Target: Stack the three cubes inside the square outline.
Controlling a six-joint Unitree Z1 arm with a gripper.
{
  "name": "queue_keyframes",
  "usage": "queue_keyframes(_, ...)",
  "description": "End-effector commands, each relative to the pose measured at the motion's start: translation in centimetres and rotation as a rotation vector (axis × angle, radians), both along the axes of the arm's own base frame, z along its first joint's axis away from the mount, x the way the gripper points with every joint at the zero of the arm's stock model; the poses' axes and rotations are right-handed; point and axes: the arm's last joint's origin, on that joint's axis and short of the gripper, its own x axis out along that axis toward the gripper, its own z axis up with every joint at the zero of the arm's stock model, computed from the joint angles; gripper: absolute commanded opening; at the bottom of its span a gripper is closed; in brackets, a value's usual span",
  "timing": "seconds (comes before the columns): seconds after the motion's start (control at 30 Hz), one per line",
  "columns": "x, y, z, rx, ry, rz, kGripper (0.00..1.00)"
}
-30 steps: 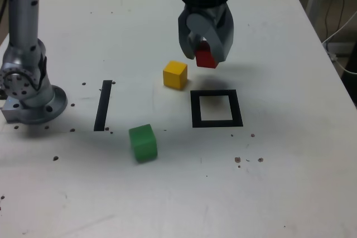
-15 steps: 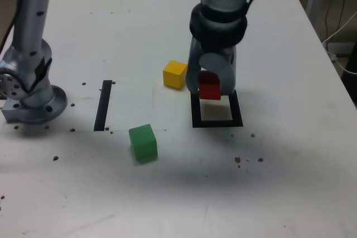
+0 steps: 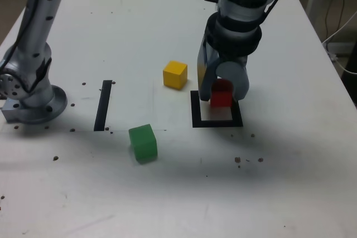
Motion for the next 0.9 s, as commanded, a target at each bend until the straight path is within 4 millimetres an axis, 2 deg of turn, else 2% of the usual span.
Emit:
queue_keyframes(0.0,0.0,0.1,-0.3,-0.005,0.013,0.006,0.2)
queue_keyframes(0.47,0.1,0.4,-2.7,0.019,0.042,0.013,0.24)
queue_keyframes(0.57,0.3,0.4,-3.1,0.014,0.039,0.014,0.29)
queue_keyframes(0.67,0.3,0.3,-3.2,0.01,0.037,0.014,0.42)
queue_keyframes(0.87,0.0,0.4,-2.6,0.012,0.032,0.014,0.9)
